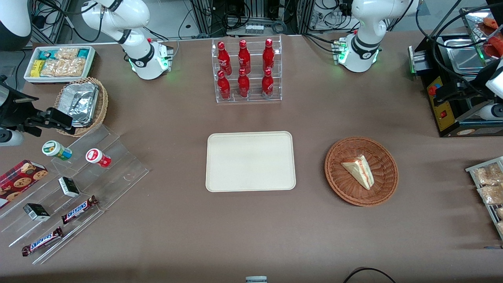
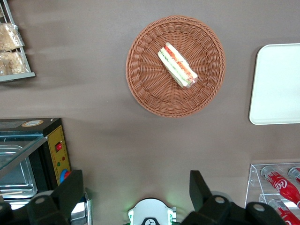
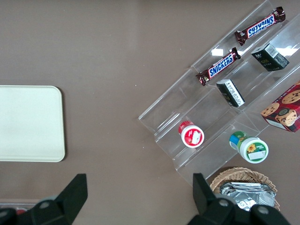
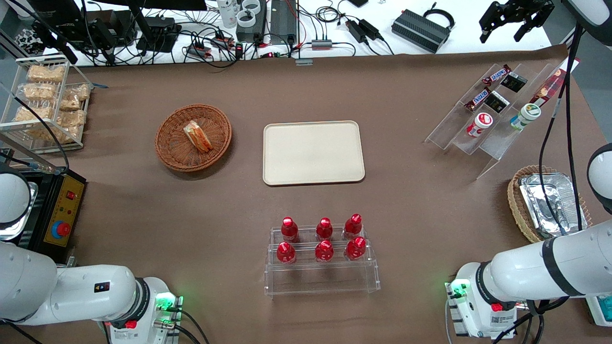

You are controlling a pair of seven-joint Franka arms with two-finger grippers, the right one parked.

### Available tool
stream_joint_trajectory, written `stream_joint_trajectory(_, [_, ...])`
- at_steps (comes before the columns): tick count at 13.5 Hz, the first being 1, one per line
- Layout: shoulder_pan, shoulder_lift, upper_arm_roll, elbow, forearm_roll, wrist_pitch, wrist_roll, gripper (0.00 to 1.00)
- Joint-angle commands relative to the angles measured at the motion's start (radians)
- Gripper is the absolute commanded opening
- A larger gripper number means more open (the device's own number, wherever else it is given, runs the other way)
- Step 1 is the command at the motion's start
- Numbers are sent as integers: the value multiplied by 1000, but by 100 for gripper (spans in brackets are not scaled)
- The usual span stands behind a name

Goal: Place sandwich from basket to tray

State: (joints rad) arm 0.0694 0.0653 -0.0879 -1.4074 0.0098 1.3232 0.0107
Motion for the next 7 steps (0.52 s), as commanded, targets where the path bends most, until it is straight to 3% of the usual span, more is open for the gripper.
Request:
stream_joint_trajectory(1, [-20, -7, 8, 5, -4, -13, 14, 100])
stream_joint_trajectory(4, [-23, 40, 7, -11, 15, 25, 0, 100])
stream_joint_trajectory(7, [-16, 47, 8, -189, 35, 224, -124, 100])
